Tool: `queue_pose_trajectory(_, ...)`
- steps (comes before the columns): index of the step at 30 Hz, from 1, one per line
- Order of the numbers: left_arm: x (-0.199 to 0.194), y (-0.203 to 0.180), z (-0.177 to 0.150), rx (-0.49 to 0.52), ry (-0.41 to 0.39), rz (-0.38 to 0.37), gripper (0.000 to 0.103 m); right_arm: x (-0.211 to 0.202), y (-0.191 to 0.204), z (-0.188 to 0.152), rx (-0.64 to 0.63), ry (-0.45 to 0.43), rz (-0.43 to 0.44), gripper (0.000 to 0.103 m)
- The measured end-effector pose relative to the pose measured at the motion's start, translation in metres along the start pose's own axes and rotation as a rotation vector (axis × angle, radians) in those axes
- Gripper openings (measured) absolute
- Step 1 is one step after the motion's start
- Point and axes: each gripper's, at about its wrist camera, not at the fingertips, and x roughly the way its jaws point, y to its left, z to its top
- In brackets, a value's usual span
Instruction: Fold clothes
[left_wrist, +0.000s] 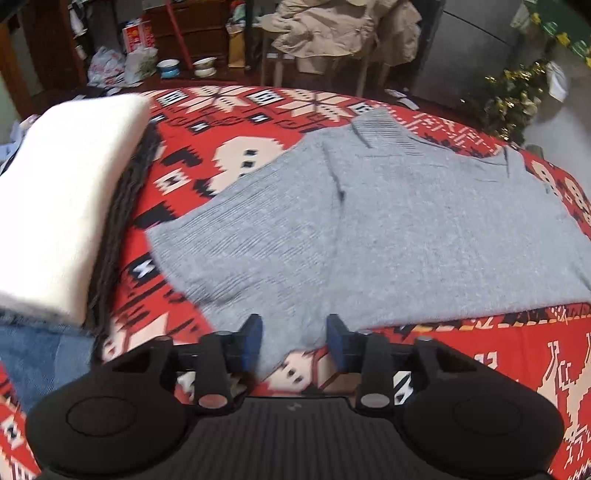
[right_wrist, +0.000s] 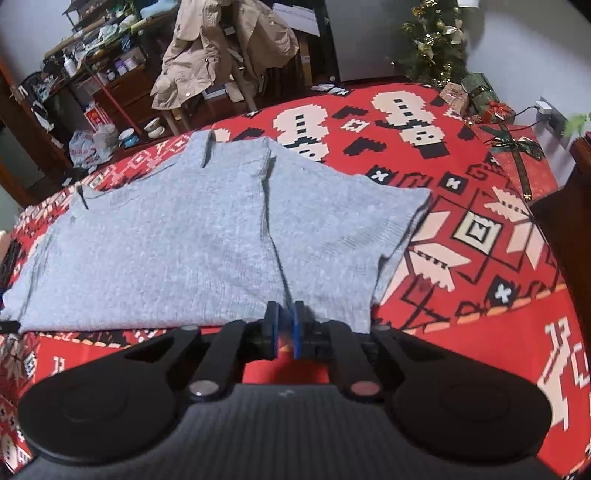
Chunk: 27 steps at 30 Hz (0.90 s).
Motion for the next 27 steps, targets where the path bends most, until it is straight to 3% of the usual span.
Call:
queue_pose_trajectory(4, -0.02, 0.003, -0.013, -0.023, -0.011, 0.0, 0.04, -0.022, 0.008, -0.007, -0.018, -0.025, -0.004, 0.018)
queue_pose_trajectory(10, -0.06, -0.008, -0.038, -0.036, -0.067, 0.0, 0.057, -0.061, 0.044, -0.027, -0.07, -0.068, 0.013, 0.03)
queue_pose_trajectory(15, -0.084, -0.016, -0.059, -0.042, -0.092, -0.003, 0.063, -0.09, 0.088, -0.057, -0.101, -0.092, 0.047, 0.05)
queue_pose_trajectory(20, -0.108, -0.025, -0.077, -0.035, -0.134, 0.013, 0.07, -0.111, 0.119, -0.083, -0.081, -0.108, 0.077, 0.059)
queue_pose_trajectory(27, -0.128, -0.032, -0.09, -0.034, -0.201, 0.027, 0.084, -0.137, 0.152, -0.108, -0.131, -0.155, 0.046, 0.08)
